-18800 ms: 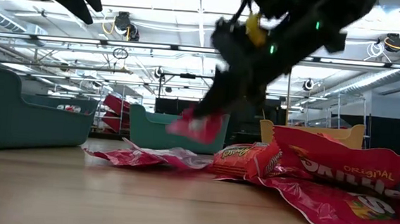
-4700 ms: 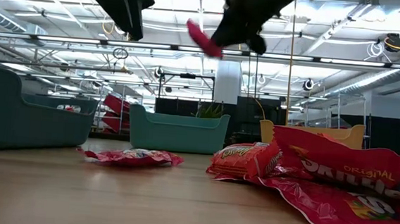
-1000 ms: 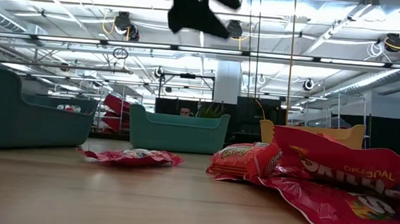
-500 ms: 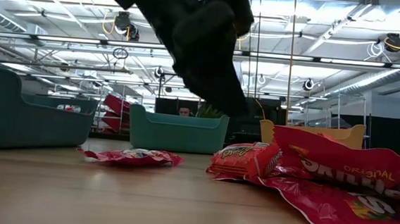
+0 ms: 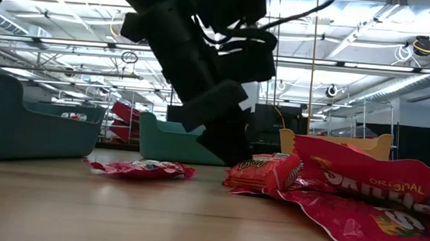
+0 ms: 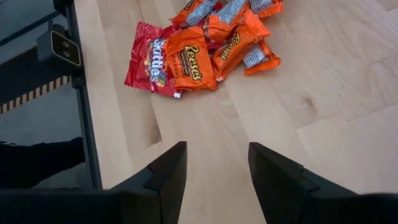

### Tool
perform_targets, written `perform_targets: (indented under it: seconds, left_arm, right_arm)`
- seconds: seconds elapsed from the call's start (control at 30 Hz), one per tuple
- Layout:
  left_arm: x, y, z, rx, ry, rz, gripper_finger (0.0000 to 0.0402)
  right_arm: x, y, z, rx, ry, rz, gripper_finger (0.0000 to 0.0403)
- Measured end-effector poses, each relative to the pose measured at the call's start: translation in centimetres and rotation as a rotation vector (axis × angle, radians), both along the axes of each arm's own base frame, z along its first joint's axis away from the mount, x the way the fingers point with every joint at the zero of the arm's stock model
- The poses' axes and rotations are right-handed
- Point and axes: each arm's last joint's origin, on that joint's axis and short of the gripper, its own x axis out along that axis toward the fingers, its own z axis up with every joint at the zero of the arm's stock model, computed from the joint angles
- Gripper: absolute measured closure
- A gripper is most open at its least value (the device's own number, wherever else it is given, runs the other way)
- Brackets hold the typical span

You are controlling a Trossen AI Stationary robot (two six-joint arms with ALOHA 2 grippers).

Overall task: Sort candy
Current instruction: Put the orange chocolate into the blue bin

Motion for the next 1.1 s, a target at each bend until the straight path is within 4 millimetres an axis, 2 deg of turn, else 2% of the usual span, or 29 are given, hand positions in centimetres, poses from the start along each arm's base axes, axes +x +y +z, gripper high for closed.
perform_targets:
  seconds: [0.27,0.37,0.47,0.53,0.8,0.93,1.1]
  left_arm:
    - [-0.1,-0.2,0.0,-0.007,0.004,-0.010,0.0272]
    - [-0.2,-0.4,0.3,-0.006,0.001,-0.015,0.0297]
    - [-0.5,-0.3,1.2,-0.014,0.001,0.000,0.0303]
    - [-0.7,-0.2,2.6,-0.022,-0.034,0.039,0.0305]
    - [-3.0,0.7,10.2,-0.080,-0.186,0.197,0.0306]
    - [-5.0,1.2,13.6,-0.137,-0.230,0.278,0.0306]
    - [-8.7,2.0,17.0,-0.250,-0.208,0.428,0.0306]
  right_arm:
    - [0.0,-0.1,0.0,-0.007,0.003,0.001,0.0241]
    - [0.0,-0.1,0.0,-0.009,0.004,0.001,0.0241]
    - [-0.1,-0.2,-0.1,-0.021,0.012,0.001,0.0241]
    - [-0.1,-0.3,-0.1,-0.032,0.016,0.000,0.0241]
    - [-0.2,-0.4,-0.2,-0.048,0.018,-0.003,0.0241]
    - [-0.1,-0.5,-0.2,-0.053,0.016,-0.008,0.0241]
    - [-0.1,-0.5,-0.1,-0.070,-0.015,-0.024,0.0241]
